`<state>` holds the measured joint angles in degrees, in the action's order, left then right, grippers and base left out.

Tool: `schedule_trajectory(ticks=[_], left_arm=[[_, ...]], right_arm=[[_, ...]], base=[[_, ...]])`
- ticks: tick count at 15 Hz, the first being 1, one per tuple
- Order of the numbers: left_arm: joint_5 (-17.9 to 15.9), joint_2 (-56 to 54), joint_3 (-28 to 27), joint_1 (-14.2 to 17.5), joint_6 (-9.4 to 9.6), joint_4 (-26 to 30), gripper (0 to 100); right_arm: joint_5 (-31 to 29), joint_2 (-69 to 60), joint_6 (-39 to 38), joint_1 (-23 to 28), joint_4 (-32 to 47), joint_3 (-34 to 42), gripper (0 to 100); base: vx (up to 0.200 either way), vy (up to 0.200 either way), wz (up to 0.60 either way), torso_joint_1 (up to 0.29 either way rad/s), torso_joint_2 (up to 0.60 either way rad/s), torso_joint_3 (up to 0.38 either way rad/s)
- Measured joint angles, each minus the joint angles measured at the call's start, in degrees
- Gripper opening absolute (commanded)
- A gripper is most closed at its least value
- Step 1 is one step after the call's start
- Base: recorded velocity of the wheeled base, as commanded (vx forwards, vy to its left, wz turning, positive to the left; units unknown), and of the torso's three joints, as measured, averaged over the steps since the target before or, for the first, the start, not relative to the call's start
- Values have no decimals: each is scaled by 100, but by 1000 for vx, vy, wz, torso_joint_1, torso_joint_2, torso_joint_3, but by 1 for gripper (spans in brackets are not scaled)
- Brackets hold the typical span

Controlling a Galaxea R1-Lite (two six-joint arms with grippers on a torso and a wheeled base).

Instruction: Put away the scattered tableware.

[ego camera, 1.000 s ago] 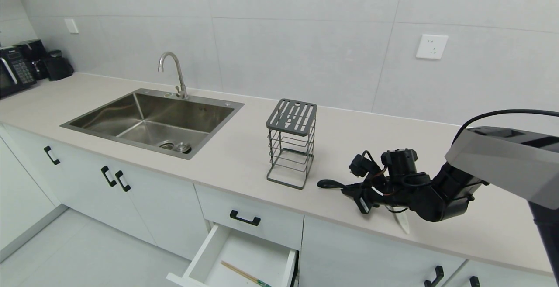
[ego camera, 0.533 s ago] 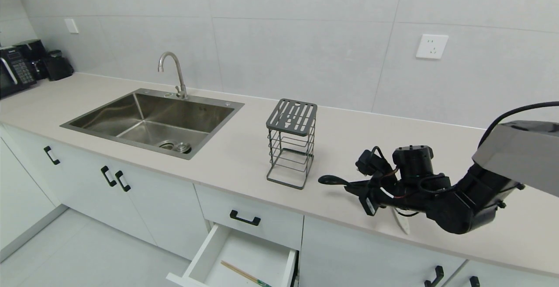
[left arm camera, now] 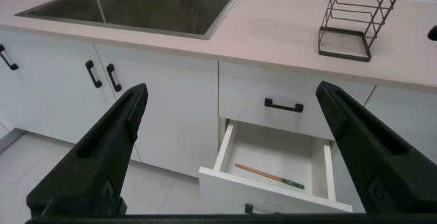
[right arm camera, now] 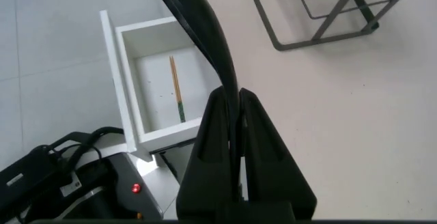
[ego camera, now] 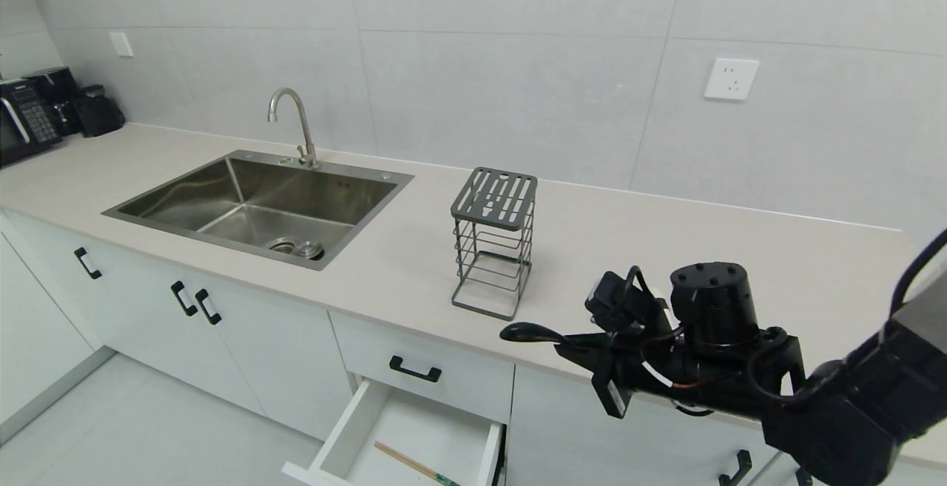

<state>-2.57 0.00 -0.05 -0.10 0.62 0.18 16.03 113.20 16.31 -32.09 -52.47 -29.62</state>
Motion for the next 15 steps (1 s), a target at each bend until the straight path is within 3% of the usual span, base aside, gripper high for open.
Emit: schedule_trajectory(ticks=[5,10,15], left_arm=[[1,0,0,0,0,0,100],[1,0,2,0,0,0,100],[1,0,5,0,2,0,100]], right_arm=[[-20,-417,-44,-485,-16,5,0],[-656,-479,-639,-1248,-132,-308,0],[-853,-378,-720,-1708,-145,-700,0]], base=[[0,0,0,0,0,0],[0,0,0,0,0,0],[0,0,0,0,0,0]])
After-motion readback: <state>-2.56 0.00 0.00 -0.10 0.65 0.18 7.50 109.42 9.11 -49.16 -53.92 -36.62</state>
